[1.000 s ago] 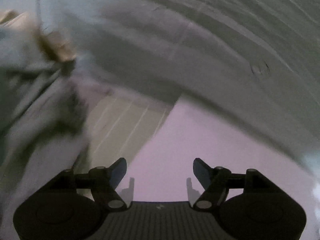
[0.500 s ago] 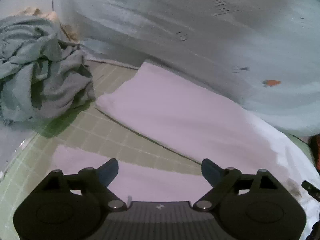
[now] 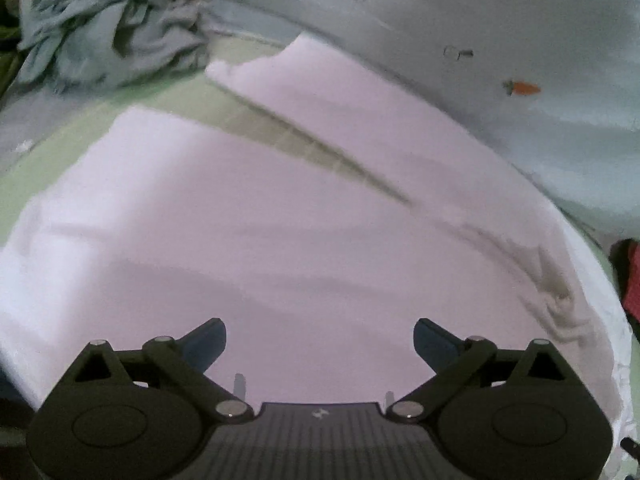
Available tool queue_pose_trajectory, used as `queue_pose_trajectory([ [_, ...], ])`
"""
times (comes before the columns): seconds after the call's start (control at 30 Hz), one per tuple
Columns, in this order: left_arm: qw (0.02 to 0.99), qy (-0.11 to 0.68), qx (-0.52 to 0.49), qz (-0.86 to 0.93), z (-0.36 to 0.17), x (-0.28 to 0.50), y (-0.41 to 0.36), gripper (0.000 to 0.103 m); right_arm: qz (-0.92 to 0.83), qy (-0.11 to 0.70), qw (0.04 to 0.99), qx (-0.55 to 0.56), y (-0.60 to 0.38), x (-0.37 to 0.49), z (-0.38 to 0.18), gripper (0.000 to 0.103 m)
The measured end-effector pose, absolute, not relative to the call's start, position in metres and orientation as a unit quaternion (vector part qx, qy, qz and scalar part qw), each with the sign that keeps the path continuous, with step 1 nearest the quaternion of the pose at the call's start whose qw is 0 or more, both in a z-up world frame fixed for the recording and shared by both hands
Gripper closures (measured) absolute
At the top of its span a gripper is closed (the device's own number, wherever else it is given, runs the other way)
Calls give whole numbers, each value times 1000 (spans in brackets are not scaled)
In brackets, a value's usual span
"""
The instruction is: Fold clothes
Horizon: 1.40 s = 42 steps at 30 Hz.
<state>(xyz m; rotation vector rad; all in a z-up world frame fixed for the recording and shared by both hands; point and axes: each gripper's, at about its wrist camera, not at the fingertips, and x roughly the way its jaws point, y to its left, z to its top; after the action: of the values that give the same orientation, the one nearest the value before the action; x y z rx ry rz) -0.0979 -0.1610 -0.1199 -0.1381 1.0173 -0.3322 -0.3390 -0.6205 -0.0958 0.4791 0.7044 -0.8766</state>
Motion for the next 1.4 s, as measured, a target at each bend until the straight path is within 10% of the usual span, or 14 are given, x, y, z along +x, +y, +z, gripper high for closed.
queue_pose_trajectory([
  [0.63,817,537,-155,-143,-143,-168,-138,4,-180,228,645,707,-649,-401,-180,0],
  [0.9,799,556,-184,-135,-149,-171,-123,4,-95,289,595,743,-618,-348,-196,1],
  [1.0,798,555,-200,-125,-149,-175,-115,4,-68,268,565,777,-612,-328,-198,20],
  [1.17,783,556,-246,-130,-153,-181,-109,5,-5,176,543,821,-607,-298,-189,82],
  [1.4,760,542,-335,-128,-165,-188,-113,5,18,168,553,816,-608,-270,-175,83],
])
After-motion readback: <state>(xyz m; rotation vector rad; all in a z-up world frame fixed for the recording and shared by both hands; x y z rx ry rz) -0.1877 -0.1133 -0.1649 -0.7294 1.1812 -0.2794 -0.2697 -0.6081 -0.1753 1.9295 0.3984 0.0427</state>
